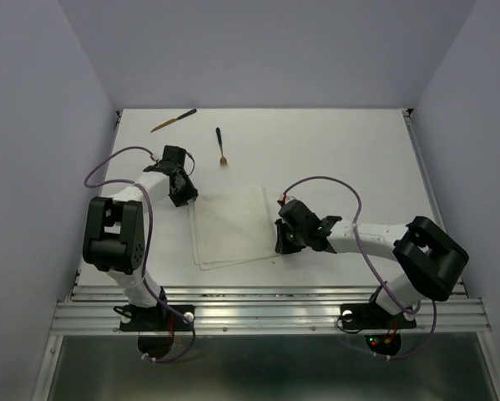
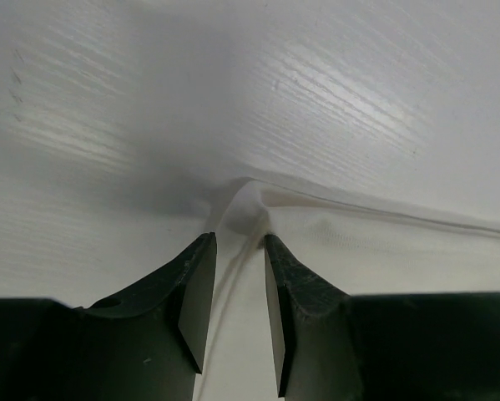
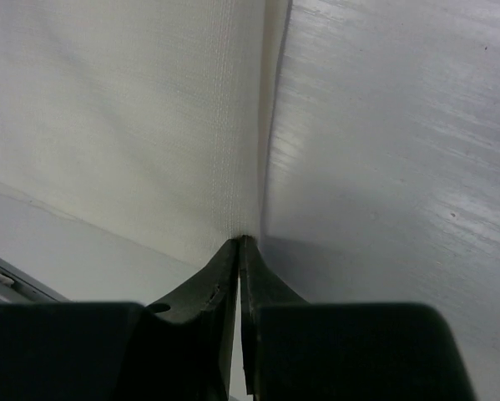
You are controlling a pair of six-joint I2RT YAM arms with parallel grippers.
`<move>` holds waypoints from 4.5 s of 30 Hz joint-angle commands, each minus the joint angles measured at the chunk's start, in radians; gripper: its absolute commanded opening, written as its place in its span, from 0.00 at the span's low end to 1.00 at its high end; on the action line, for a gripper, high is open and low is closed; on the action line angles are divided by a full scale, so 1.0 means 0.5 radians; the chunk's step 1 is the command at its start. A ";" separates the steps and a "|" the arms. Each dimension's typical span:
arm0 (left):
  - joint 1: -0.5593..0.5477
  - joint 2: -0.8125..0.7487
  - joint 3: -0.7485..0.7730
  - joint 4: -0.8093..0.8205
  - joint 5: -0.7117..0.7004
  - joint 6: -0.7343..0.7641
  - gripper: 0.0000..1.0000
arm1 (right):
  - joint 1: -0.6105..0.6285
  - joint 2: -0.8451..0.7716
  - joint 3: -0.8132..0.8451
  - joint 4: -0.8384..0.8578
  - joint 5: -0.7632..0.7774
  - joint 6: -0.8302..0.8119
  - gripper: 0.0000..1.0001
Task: Fold the napkin into a case and place the utensils inside
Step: Smooth out the lower triangle-folded napkin at the center of the board, then fold the lower triangle-folded napkin at the center of the board.
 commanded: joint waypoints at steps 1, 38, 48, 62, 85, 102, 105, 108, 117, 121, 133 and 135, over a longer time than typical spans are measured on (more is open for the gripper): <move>0.008 0.072 -0.029 0.071 -0.022 0.005 0.41 | 0.022 0.010 -0.013 0.026 0.071 0.014 0.09; 0.011 0.060 -0.066 0.111 0.003 -0.010 0.33 | -0.343 1.056 1.438 -0.103 0.323 -0.333 0.09; 0.008 -0.099 -0.244 0.120 0.052 -0.056 0.33 | -0.343 0.907 1.395 -0.106 0.501 -0.431 0.09; -0.047 -0.467 -0.566 0.142 0.206 -0.280 0.34 | -0.244 0.348 0.742 -0.116 0.163 -0.238 0.11; 0.280 -0.728 -0.124 -0.303 -0.120 0.054 0.48 | -0.036 0.007 0.692 -0.336 0.414 -0.296 0.26; 0.535 -0.793 -0.109 -0.377 0.024 0.174 0.49 | 0.713 0.795 1.477 -0.422 0.715 -0.505 0.70; 0.566 -0.802 -0.121 -0.371 0.055 0.195 0.50 | 0.731 0.897 1.566 -0.428 0.703 -0.545 0.73; 0.594 -0.799 -0.137 -0.364 0.132 0.217 0.50 | 0.752 0.961 1.652 -0.465 0.685 -0.578 0.75; 0.676 -0.802 -0.176 -0.328 0.172 0.201 0.50 | 0.728 1.240 1.965 -0.465 0.838 -0.667 0.81; 0.735 -0.820 -0.201 -0.312 0.175 0.207 0.50 | 0.670 1.437 2.241 -0.496 0.838 -0.744 0.82; 0.818 -0.759 -0.192 -0.291 0.215 0.223 0.49 | 0.510 1.934 2.910 -0.714 0.817 -0.812 0.83; 0.818 -0.750 -0.177 -0.291 0.212 0.220 0.49 | 0.510 1.971 2.938 -0.711 0.792 -0.796 0.82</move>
